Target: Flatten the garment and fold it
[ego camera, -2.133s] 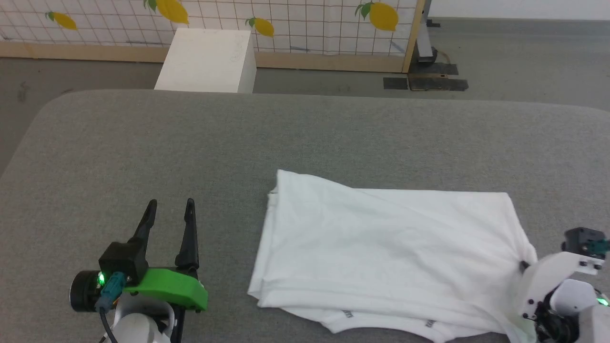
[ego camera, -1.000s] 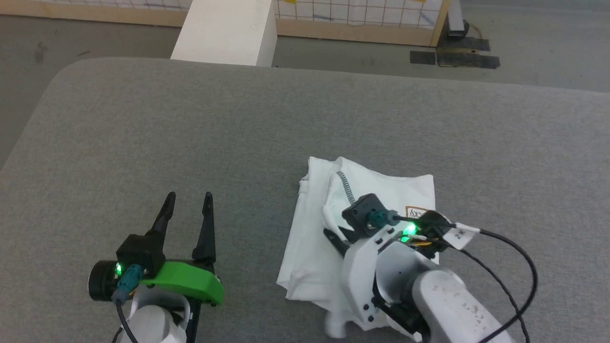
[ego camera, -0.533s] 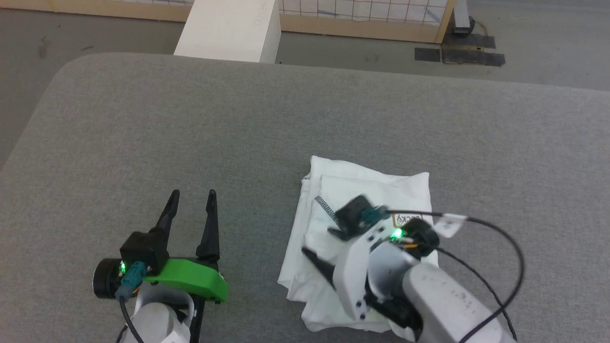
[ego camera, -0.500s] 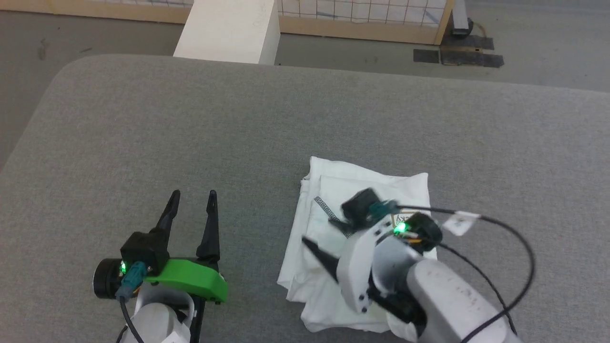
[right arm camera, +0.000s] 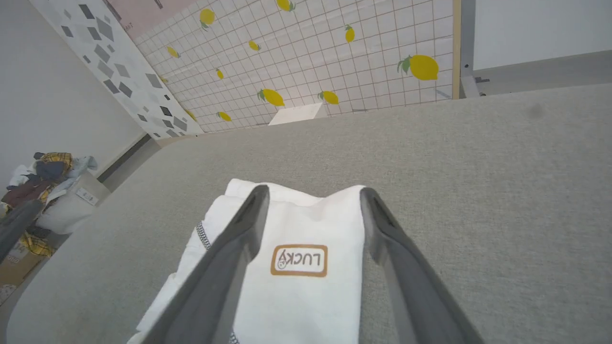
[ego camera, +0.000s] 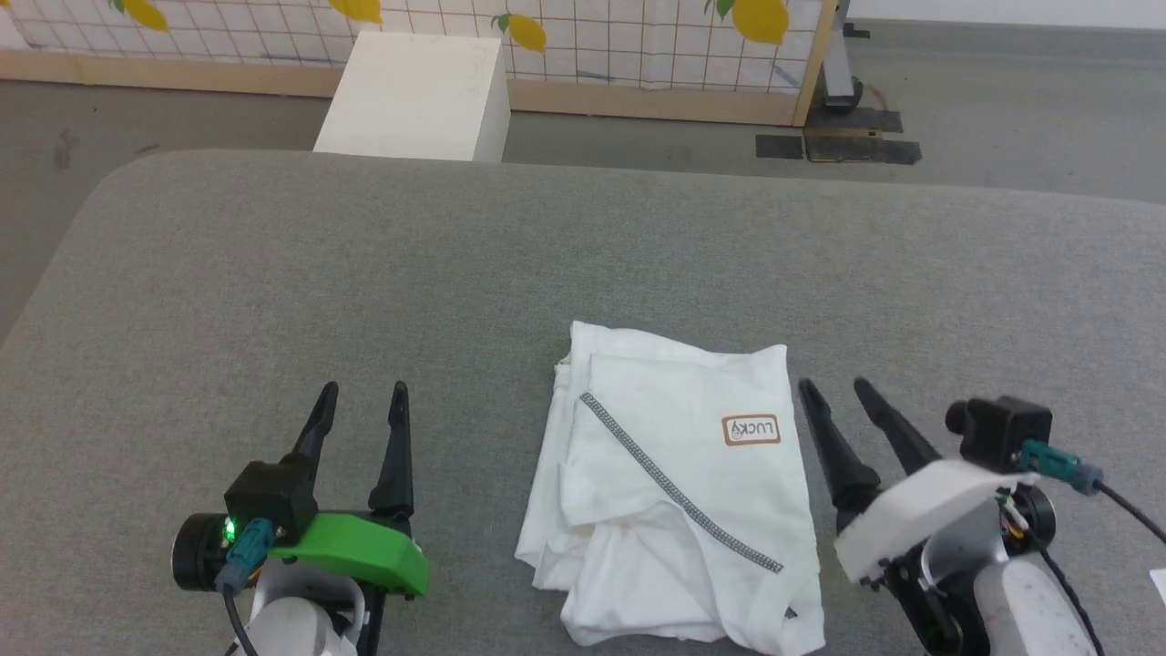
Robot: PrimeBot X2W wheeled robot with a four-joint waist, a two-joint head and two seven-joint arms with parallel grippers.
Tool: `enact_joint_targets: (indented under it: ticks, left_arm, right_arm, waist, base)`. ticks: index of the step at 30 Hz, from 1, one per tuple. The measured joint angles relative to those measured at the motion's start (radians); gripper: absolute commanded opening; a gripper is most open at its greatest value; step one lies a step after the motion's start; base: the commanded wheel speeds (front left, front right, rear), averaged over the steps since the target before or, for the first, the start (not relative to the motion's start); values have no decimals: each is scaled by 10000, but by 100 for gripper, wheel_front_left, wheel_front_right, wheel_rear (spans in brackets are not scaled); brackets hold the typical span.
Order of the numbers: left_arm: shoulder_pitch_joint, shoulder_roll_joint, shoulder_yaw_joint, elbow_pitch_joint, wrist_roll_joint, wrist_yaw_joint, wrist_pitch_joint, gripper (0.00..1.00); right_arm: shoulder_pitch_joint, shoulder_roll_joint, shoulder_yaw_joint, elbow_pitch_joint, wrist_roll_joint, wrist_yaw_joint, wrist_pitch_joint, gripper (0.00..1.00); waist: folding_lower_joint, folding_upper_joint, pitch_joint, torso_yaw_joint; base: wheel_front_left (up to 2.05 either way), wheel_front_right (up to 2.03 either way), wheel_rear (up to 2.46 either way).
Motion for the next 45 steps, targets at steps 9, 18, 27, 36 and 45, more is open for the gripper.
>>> enact_joint_targets:
  ticks: [9,18,27,36,45]
  left_arm:
    - [13,-17,-8,-44,77,-77,2,100]
    - [-23,-48,-10,-40,81,-96,2,100]
    - [-19,-73,182,-157,82,-65,0,100]
    - [-67,-96,267,-424,146,2,0,100]
    - [-418,-100,278,-917,385,107,0,100]
  right_arm:
    - [197,8,-146,2163,-42,0,988,100]
    - [-534,-6,378,3009,330,0,2464,96]
    - [-1011,-2,1043,2186,-2732,2,3785,0]
    - [-2326,-2681,2615,1018,-4575,8,4955,0]
    - [-3591,-4753,2913,1223,-4671,8,5200,0]
  waist:
    - [0,0,57,38]
    - [0,0,230,212]
    - [0,0,329,-28]
    - [0,0,571,-866]
    - [0,0,1067,-2214]
  base:
    - [0,0,0]
    - [0,0,0]
    - [0,0,0]
    - [0,0,0]
    - [0,0,0]
